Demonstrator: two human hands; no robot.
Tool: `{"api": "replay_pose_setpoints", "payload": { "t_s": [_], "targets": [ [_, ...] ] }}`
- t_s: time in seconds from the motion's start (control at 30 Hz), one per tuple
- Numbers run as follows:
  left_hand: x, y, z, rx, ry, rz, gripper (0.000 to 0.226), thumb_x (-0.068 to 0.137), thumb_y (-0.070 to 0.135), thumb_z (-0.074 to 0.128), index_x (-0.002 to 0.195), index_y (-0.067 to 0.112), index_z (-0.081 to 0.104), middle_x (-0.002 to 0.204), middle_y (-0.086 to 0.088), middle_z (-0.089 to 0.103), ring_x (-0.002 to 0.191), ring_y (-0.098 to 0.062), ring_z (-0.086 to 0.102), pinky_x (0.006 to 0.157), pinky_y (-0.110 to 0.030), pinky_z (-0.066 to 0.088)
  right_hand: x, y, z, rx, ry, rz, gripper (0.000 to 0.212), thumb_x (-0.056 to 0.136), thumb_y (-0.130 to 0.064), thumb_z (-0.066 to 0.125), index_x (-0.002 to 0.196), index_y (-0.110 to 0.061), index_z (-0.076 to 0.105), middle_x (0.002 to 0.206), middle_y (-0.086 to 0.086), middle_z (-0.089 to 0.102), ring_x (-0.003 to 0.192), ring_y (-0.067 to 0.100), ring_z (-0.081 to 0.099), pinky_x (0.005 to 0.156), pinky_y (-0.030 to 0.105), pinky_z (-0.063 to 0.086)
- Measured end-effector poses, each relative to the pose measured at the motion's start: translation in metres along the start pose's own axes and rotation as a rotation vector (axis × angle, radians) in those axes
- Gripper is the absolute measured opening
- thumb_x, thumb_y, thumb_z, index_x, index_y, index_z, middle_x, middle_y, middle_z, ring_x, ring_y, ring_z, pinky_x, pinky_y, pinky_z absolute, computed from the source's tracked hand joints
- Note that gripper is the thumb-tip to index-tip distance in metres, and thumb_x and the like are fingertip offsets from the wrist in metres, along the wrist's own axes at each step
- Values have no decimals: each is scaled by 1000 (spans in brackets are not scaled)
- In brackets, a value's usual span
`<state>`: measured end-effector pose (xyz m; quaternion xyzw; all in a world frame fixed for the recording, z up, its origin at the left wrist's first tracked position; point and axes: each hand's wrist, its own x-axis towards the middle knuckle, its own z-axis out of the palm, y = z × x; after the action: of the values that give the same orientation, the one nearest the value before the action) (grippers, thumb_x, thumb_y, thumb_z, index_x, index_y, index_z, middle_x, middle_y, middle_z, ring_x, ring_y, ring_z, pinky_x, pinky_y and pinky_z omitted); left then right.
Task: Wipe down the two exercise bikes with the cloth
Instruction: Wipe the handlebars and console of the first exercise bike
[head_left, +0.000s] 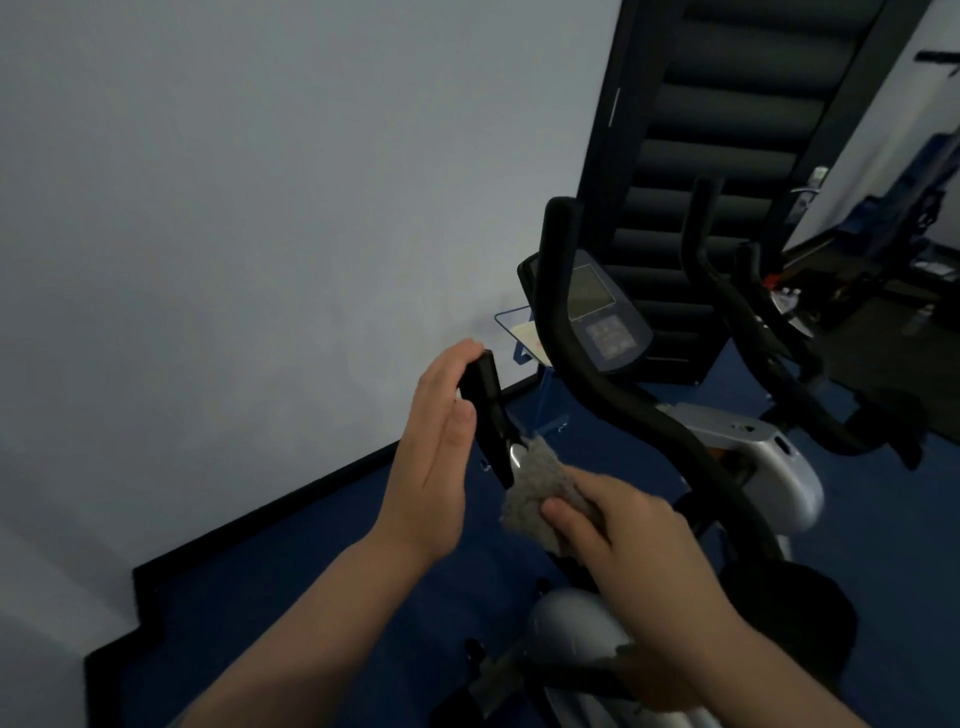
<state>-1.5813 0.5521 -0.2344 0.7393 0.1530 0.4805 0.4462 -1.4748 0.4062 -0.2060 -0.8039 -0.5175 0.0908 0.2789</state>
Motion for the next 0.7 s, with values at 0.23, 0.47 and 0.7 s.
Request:
{"api": "replay_pose_setpoints", "payload": {
  "t_s": [0.23,0.47,0.7],
  "targets": [
    [24,2,-10,86,71,49,36,102,28,30,116,12,59,111,3,59,105,-5,56,90,-12,39,38,-38,24,-469,169,-32,50,99,-54,17,115,-22,53,101,-3,61,87,14,57,64,26,32],
    [20,-1,-2,28,124,28,29,103,23,32,115,19,58,111,3,58,105,-5,56,90,-12,39,21,-26,20,-543,124,-58,49,98,-55,18,100,-19,52,87,-2,61,72,15,56,56,27,31],
    [17,0,-9,2,67,33,31,102,32,32,118,25,57,115,3,59,109,-9,57,91,-14,41,48,-34,31,-445,253,-137,41,102,-45,21,111,-18,50,98,-2,59,83,15,53,65,26,29]
  ]
}}
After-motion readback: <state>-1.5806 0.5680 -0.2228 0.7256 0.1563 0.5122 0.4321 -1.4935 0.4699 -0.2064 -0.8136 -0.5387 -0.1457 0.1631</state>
